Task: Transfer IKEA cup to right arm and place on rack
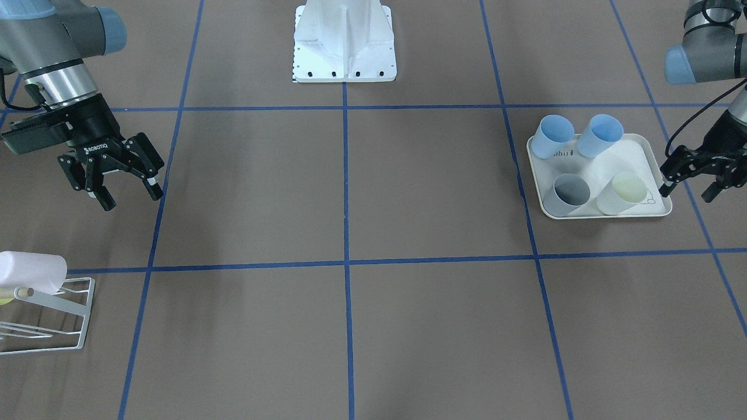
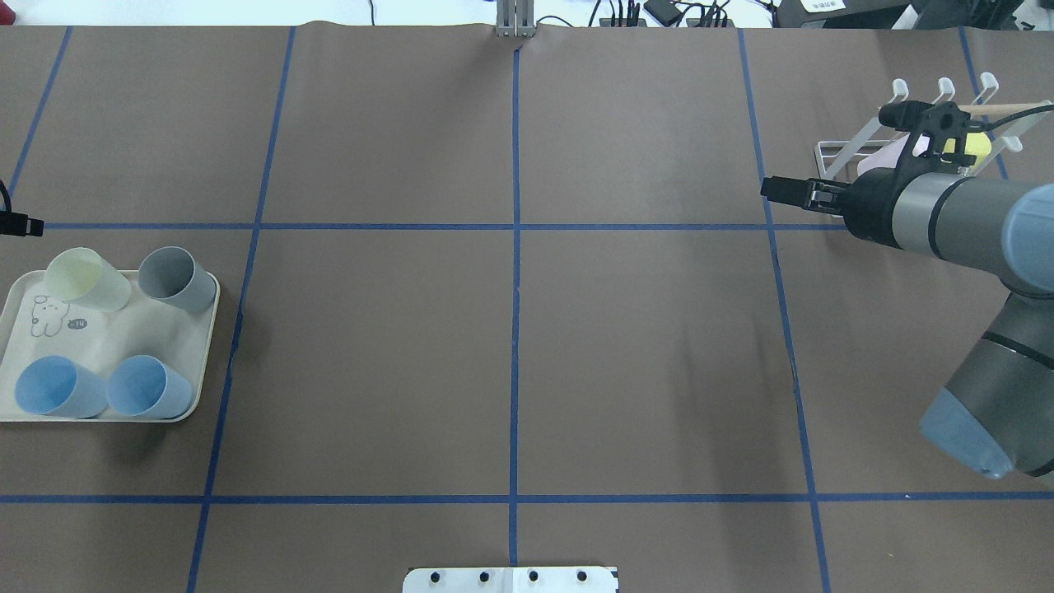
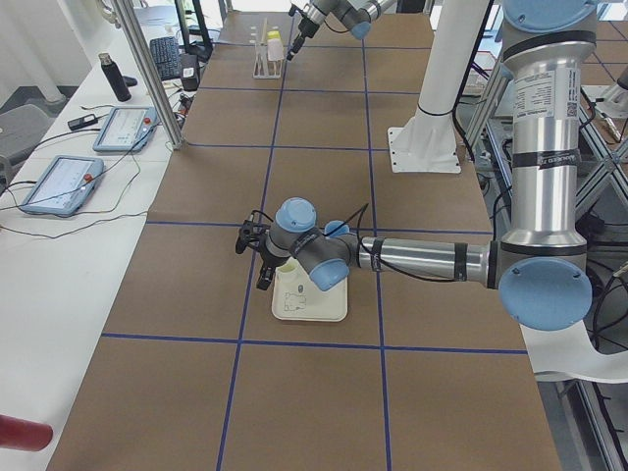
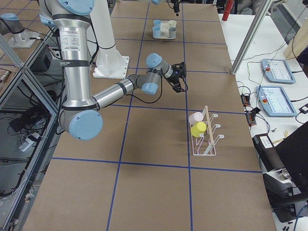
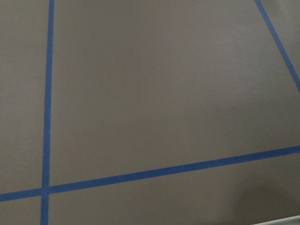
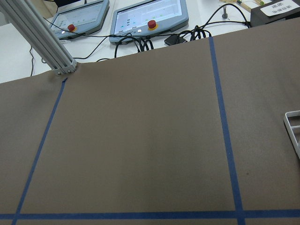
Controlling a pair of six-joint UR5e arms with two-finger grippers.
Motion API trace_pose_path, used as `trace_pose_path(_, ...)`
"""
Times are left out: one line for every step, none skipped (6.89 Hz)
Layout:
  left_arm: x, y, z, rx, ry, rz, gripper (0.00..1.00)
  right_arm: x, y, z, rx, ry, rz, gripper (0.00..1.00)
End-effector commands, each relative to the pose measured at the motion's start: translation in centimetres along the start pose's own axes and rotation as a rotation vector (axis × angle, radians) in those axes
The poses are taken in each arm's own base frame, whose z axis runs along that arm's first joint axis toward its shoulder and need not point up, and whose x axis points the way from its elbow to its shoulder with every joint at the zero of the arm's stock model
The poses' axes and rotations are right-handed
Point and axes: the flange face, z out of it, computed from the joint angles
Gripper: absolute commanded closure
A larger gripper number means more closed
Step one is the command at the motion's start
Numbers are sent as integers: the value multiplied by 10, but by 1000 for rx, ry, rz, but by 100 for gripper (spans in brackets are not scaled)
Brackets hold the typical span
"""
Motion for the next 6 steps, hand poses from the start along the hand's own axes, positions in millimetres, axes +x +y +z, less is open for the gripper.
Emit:
trace_pose_path(14,14,19,-59,24,16,10,0,3,1,1,3,-2,0)
trace_pose_path(23,22,30,-86,31,32,13,1,5,2,2,7,-3,0)
trace_pose_path(22,25,34,-96,29,32,14,1,6,3,4,10,-5,0)
trace_pose_path(20,27,36,-103,27,29,23,2,9,5,0,13,-6,0)
trace_pose_path(18,30,39,-124,39,24,37,-2,16,8,7,16,-15,0)
trace_pose_path(18,35,41,-154,66,20,99,-5,22,11,20,21,-22,0)
